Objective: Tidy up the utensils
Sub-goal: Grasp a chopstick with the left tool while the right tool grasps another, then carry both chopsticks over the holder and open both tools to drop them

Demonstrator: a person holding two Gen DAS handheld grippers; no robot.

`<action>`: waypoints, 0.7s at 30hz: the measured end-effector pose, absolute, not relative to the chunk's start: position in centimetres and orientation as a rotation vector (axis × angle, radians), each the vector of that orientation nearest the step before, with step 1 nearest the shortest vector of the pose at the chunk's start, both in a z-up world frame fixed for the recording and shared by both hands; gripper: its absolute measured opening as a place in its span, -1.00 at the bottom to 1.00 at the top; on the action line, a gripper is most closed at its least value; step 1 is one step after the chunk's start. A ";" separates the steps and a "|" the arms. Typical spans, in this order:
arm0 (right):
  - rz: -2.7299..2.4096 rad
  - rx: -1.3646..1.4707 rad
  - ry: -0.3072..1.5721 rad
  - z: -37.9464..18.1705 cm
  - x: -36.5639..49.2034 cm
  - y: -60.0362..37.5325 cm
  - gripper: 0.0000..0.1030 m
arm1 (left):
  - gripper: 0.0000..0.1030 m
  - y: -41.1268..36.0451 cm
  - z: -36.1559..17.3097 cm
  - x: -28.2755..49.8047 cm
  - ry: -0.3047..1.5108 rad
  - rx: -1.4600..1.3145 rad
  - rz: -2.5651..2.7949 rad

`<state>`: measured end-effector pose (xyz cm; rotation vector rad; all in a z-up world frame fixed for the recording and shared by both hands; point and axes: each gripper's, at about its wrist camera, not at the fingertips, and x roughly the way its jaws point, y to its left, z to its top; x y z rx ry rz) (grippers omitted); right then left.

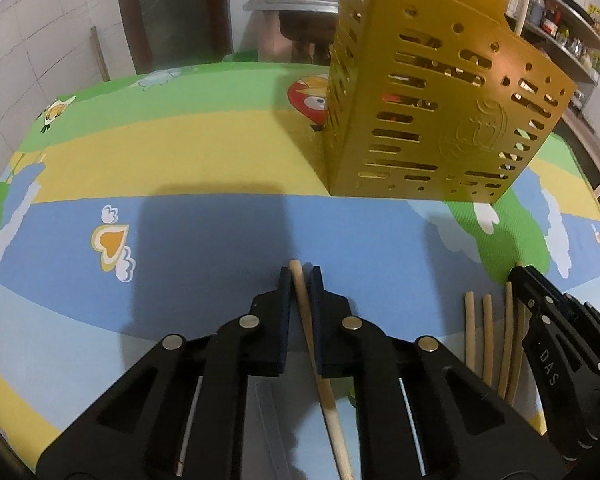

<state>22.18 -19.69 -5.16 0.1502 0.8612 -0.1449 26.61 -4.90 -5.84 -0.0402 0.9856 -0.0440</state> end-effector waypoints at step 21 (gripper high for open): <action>-0.047 0.260 0.402 3.4 16.2 -22.9 -0.88 | -0.91 -4.5 4.3 20.4 0.626 -0.089 -0.164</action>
